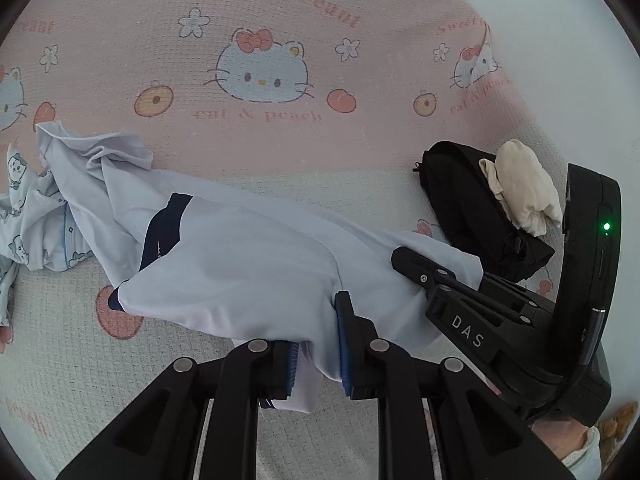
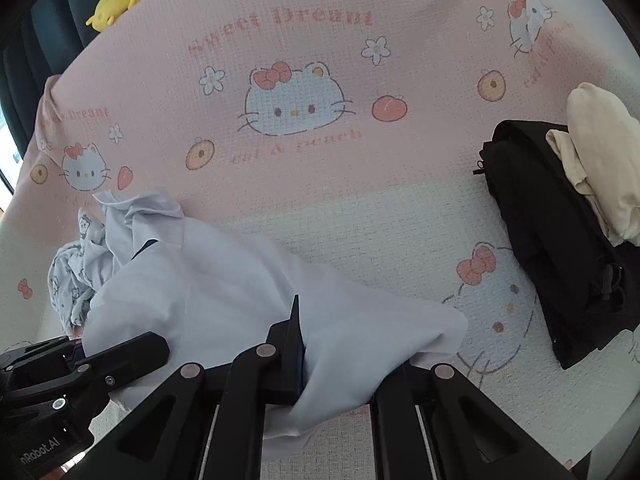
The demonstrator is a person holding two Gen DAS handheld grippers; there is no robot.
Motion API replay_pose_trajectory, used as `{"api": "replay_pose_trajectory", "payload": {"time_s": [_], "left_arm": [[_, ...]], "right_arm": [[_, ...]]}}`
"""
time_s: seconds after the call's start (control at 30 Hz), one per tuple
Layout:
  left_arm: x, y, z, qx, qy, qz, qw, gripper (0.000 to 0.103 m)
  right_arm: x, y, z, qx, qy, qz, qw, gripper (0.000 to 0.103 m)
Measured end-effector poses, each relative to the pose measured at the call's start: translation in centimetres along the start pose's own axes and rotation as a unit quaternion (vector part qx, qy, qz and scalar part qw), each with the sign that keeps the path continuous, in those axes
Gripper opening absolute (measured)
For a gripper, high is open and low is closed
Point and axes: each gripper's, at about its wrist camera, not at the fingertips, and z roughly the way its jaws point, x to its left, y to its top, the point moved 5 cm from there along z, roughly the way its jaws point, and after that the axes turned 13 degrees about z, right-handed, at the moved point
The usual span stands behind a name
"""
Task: Fold clothes
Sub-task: 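Lift and pull the white shirt off the blue garment with both grippers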
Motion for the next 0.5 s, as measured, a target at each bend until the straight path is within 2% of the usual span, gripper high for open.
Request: {"api": "replay_pose_trajectory", "payload": {"time_s": [0.1, 0.23, 0.33, 0.4, 0.43, 0.47, 0.5], "left_arm": [[0.5, -1.0, 0.7, 0.006, 0.005, -0.007, 0.9999, 0.014], [1.7, -2.7, 1.8, 0.03, -0.022, -0.047, 0.9982, 0.015], [2.4, -3.8, 2.0, 0.043, -0.037, -0.077, 0.9954, 0.016], [2.8, -4.5, 1.9, 0.046, -0.053, -0.1, 0.9925, 0.016], [3.0, -4.8, 1.8, 0.048, -0.06, -0.11, 0.991, 0.017], [3.1, -4.9, 1.6, 0.049, -0.062, -0.115, 0.9902, 0.019], [3.1, -5.0, 1.3, 0.048, -0.057, -0.114, 0.9907, 0.021]], "right_arm": [[-0.1, -0.9, 0.3, 0.014, 0.002, 0.002, 1.0, 0.007], [0.4, -2.3, 1.3, 0.041, -0.013, -0.013, 0.999, 0.008], [0.5, -3.1, 1.9, 0.072, -0.02, -0.013, 0.997, 0.015], [0.5, -3.3, 1.6, 0.076, -0.024, -0.011, 0.997, 0.037], [0.5, -3.4, 1.4, 0.078, -0.027, -0.01, 0.997, 0.045], [0.6, -3.4, 0.9, 0.073, -0.021, -0.006, 0.997, 0.057], [0.7, -3.3, 0.4, 0.068, -0.015, -0.002, 0.998, 0.064]]}}
